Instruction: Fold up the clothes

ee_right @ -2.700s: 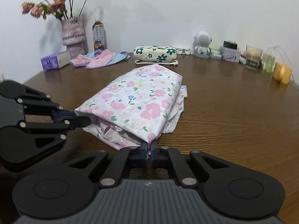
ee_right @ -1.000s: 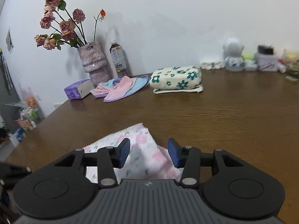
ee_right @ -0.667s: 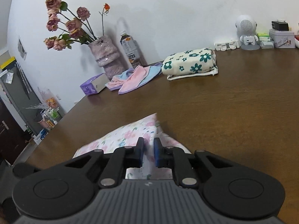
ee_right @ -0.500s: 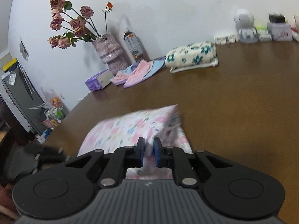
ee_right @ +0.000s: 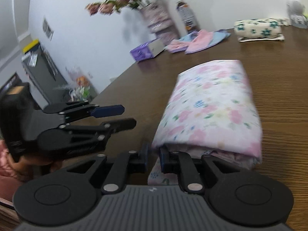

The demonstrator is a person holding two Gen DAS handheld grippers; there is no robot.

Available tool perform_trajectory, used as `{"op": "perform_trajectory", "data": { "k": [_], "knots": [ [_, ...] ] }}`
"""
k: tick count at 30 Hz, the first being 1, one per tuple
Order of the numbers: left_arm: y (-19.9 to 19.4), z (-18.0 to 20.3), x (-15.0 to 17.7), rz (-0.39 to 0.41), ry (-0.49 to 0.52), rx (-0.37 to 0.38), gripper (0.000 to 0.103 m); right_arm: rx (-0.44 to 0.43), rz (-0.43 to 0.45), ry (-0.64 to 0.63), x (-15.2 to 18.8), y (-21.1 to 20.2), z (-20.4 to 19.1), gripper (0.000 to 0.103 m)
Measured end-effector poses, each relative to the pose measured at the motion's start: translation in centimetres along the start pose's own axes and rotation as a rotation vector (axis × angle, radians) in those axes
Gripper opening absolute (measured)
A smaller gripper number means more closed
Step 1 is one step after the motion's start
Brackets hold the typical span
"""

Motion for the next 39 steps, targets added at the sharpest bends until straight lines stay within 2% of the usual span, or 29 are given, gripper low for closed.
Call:
{"op": "perform_trajectory", "data": {
  "k": [5, 7, 9, 13, 15, 16, 17, 19, 26, 30, 31, 33, 35, 37, 39],
  "knots": [
    [0.6, 3.9, -0.6, 0.021, 0.032, 0.091, 0.038, 0.058, 0.045, -0.034, 1.8, -2.7, -0.3, 0.021],
    [0.9, 5.3, -0.9, 0.027, 0.036, 0.119, 0.038, 0.138, 0.071, -0.042, 2.8, -4.6, 0.5, 0.026],
    [1.5, 6.0, -1.4, 0.026, 0.0, 0.114, 0.038, 0.222, 0.095, -0.038, 3.5, -6.2, 1.7, 0.034],
    [2.5, 6.3, -2.0, 0.01, -0.087, 0.076, 0.037, 0.326, 0.125, -0.01, 4.1, -7.8, 4.0, 0.035],
    [2.8, 6.0, -2.0, 0.002, -0.126, 0.058, 0.032, 0.325, 0.11, -0.02, 3.9, -7.3, 4.8, 0.035],
    [2.8, 5.9, -2.0, 0.003, -0.142, 0.061, 0.015, 0.325, 0.102, -0.029, 3.7, -6.8, 5.0, 0.035],
    [2.8, 5.7, -2.0, 0.005, -0.155, 0.068, 0.007, 0.328, 0.093, -0.038, 3.5, -6.4, 5.2, 0.035],
    [2.6, 5.5, -2.0, 0.015, -0.169, 0.079, 0.003, 0.324, 0.067, -0.05, 3.2, -5.3, 5.3, 0.035],
    [1.6, 5.7, -1.9, 0.019, -0.156, 0.082, 0.002, 0.325, 0.064, -0.064, 3.0, -4.1, 5.1, 0.036],
    [1.6, 5.7, -2.1, 0.016, -0.153, 0.098, 0.003, 0.369, 0.07, -0.126, 4.1, -6.1, 4.3, 0.043],
    [1.5, 5.8, -2.2, 0.018, -0.149, 0.104, 0.003, 0.345, 0.061, -0.147, 4.5, -6.8, 4.0, 0.043],
    [1.4, 5.9, -2.2, 0.022, -0.137, 0.111, 0.003, 0.236, 0.036, -0.178, 5.1, -7.8, 3.2, 0.042],
    [1.3, 6.0, -2.1, 0.024, -0.131, 0.118, 0.003, 0.201, 0.032, -0.243, 5.1, -7.5, 2.2, 0.041],
    [1.2, 5.9, -1.8, 0.021, -0.131, 0.123, 0.003, 0.229, 0.028, -0.354, 4.9, -6.0, 0.8, 0.041],
    [1.1, 5.7, -1.7, 0.023, -0.133, 0.127, 0.003, 0.265, 0.009, -0.461, 4.7, -4.3, -0.4, 0.037]
  ]
}}
Point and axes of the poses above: each gripper's, at about its wrist camera, not at the fingertips, and y roughly the way its jaws point, z to its right, x to its underside, the point moved 4 cm from there along y, roughly the way its jaws point, and after that the axes turned 11 degrees about -z, right-handed, at the moved point
